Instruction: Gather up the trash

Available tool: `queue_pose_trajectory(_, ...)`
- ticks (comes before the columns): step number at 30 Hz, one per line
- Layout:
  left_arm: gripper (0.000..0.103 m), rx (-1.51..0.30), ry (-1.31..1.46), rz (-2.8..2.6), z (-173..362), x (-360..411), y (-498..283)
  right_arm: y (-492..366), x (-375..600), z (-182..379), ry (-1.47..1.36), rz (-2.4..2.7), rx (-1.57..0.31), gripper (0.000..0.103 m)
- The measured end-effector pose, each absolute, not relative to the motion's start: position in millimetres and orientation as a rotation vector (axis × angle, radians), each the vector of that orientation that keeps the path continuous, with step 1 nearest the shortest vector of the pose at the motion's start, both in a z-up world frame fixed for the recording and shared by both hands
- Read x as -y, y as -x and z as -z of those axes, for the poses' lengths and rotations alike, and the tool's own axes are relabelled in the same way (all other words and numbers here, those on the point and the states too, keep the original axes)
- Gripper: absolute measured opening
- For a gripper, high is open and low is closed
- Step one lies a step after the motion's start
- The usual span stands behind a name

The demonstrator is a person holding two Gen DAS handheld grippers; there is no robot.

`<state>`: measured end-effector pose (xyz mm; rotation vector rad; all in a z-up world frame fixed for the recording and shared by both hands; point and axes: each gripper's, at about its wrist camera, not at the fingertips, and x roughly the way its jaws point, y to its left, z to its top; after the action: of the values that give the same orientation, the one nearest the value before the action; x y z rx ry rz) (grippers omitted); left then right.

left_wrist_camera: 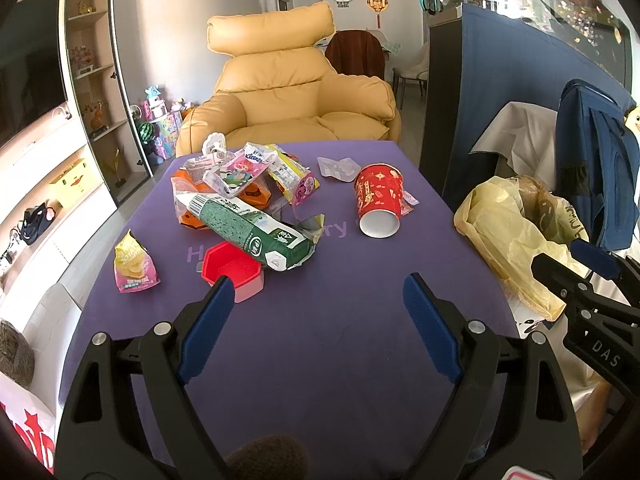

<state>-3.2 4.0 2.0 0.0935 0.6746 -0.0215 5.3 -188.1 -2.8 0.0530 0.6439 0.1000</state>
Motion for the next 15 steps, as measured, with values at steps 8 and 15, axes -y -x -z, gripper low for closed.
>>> queue_pose_trajectory(8,0.082,-0.678,-0.092,0.023,-2.1,-3.7,2.2,-5.0,188.5,3.3,-0.054,-0.099,-0.642,0.064)
queue_pose_trajectory(15,0.082,-0.674,-0.091,0.022,-1.6,-2.7,2.6,-4.5,188.7,2.8,-0.054,-0.098,-0.642,0.064)
